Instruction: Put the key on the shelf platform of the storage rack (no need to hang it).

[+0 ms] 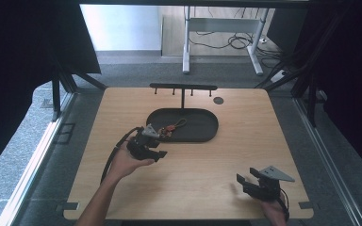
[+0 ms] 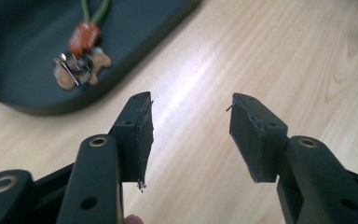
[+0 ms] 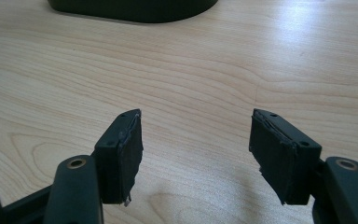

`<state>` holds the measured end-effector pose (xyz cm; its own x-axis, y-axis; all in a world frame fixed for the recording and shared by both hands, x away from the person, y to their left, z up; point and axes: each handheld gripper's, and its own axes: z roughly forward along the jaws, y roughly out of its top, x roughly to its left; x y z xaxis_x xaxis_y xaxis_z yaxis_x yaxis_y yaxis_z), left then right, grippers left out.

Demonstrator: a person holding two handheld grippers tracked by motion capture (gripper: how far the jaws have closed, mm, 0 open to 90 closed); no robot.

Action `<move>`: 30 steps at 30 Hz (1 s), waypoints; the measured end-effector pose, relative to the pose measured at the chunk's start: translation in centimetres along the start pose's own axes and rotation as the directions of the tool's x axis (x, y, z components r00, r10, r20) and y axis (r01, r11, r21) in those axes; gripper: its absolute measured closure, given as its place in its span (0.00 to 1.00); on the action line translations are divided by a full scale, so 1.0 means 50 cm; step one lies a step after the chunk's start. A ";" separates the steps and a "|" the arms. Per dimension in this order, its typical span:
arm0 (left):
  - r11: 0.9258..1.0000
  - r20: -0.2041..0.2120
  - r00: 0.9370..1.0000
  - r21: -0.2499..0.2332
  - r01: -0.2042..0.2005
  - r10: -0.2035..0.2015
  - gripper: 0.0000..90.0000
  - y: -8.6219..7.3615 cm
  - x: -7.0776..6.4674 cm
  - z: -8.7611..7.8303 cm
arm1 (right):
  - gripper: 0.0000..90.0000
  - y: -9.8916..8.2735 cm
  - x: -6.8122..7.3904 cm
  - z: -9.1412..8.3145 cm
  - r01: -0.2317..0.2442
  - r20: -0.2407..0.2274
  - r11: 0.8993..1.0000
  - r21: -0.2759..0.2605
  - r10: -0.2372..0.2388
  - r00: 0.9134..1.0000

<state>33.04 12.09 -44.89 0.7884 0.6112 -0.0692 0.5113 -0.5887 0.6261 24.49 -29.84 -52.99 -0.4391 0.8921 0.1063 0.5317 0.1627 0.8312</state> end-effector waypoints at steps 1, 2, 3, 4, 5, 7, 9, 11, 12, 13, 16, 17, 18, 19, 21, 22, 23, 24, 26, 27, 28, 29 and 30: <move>1.000 0.000 1.000 0.000 0.000 0.000 0.54 0.000 0.000 0.000 | 0.39 0.000 0.000 0.000 0.000 0.000 1.000 0.000 0.000 1.000; 1.000 0.006 1.000 0.001 0.005 -0.005 0.54 -0.020 -0.010 0.001 | 0.39 0.000 0.001 0.001 -0.001 0.001 1.000 0.004 0.001 1.000; 1.000 0.004 1.000 0.000 0.007 -0.007 0.54 -0.029 -0.014 0.002 | 0.39 0.000 0.002 0.002 0.001 0.000 1.000 0.005 -0.001 1.000; 1.000 0.003 1.000 0.003 0.008 -0.008 0.54 -0.037 -0.018 0.002 | 0.39 0.000 0.003 0.002 0.003 0.000 1.000 0.006 -0.003 1.000; 1.000 0.000 1.000 0.001 0.011 -0.011 0.53 -0.046 -0.021 0.002 | 0.39 0.000 0.004 0.003 0.006 -0.001 1.000 0.008 -0.006 1.000; 1.000 -0.005 1.000 0.000 0.017 -0.017 0.53 -0.062 -0.026 0.002 | 0.39 0.000 0.007 0.004 0.010 -0.004 1.000 0.009 -0.010 1.000; 1.000 -0.007 1.000 0.000 0.022 -0.022 0.53 -0.076 -0.032 0.003 | 0.39 0.000 0.009 0.006 0.013 -0.006 1.000 0.011 -0.013 1.000; 1.000 0.003 1.000 0.001 0.025 -0.025 0.52 -0.092 -0.037 0.004 | 0.39 -0.001 0.010 0.006 0.012 -0.006 1.000 0.013 -0.012 1.000; 1.000 0.005 1.000 -0.001 0.030 -0.030 0.52 -0.101 -0.040 0.006 | 0.39 -0.001 0.010 0.006 0.012 -0.005 1.000 0.014 -0.012 1.000; 1.000 0.003 1.000 0.002 0.030 -0.030 0.52 -0.108 -0.041 0.006 | 0.39 -0.001 0.009 0.007 0.011 -0.005 1.000 0.014 -0.011 1.000; 0.999 -0.004 1.000 0.021 0.026 -0.026 0.51 -0.116 -0.042 0.007 | 0.39 -0.001 0.009 0.007 0.012 -0.004 1.000 0.014 -0.012 1.000; 1.000 -0.009 1.000 0.018 0.025 -0.025 0.51 -0.116 -0.041 0.005 | 0.39 -0.001 0.010 0.008 0.012 -0.004 1.000 0.014 -0.011 1.000; 0.999 -0.008 0.999 0.009 0.032 -0.032 0.51 -0.117 -0.041 0.001 | 0.39 -0.001 0.010 0.008 0.012 -0.003 1.000 0.013 -0.012 1.000; 0.999 -0.004 0.999 0.003 0.034 -0.034 0.51 -0.117 -0.041 -0.001 | 0.39 0.000 0.010 0.008 0.012 -0.002 1.000 0.013 -0.012 1.000; 1.000 -0.005 1.000 0.002 0.030 -0.030 0.51 -0.117 -0.043 -0.002 | 0.39 0.000 0.010 0.008 0.012 -0.001 1.000 0.013 -0.012 1.000; 1.000 -0.004 1.000 -0.001 0.031 -0.031 0.51 -0.118 -0.045 0.000 | 0.39 0.000 0.010 0.008 0.010 -0.001 1.000 0.014 -0.010 1.000; 0.999 -0.002 0.999 0.002 0.032 -0.032 0.51 -0.119 -0.046 0.001 | 0.39 0.000 0.010 0.008 0.010 0.000 1.000 0.013 -0.010 1.000; 1.000 0.000 1.000 0.007 0.030 -0.030 0.50 -0.120 -0.047 0.003 | 0.39 0.000 0.009 0.007 0.010 0.001 1.000 0.012 -0.010 1.000; 0.999 0.002 0.999 0.009 0.039 -0.039 0.49 -0.123 -0.048 0.008 | 0.38 0.001 0.009 0.007 0.007 0.005 1.000 0.008 -0.007 1.000; 0.999 0.004 0.999 0.013 0.040 -0.040 0.49 -0.125 -0.048 0.010 | 0.38 0.002 0.008 0.006 0.002 0.009 1.000 0.009 -0.002 1.000; 0.999 0.003 0.999 0.015 0.047 -0.047 0.48 -0.127 -0.049 0.012 | 0.38 0.002 0.007 0.005 0.001 0.012 1.000 0.007 -0.002 1.000; 0.999 0.003 0.999 0.016 0.048 -0.048 0.48 -0.129 -0.048 0.013 | 0.38 0.003 0.006 0.004 -0.002 0.015 1.000 0.006 0.002 1.000; 0.999 0.003 0.999 0.016 0.048 -0.048 0.47 -0.129 -0.048 0.013 | 0.38 0.003 0.006 0.004 -0.002 0.015 1.000 0.006 0.002 1.000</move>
<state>28.07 14.06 -49.27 0.7641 0.6370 -0.1015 0.5538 -0.5672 0.6096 24.60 -29.44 -52.94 -0.4275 0.8985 0.0995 0.5370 0.1639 0.8275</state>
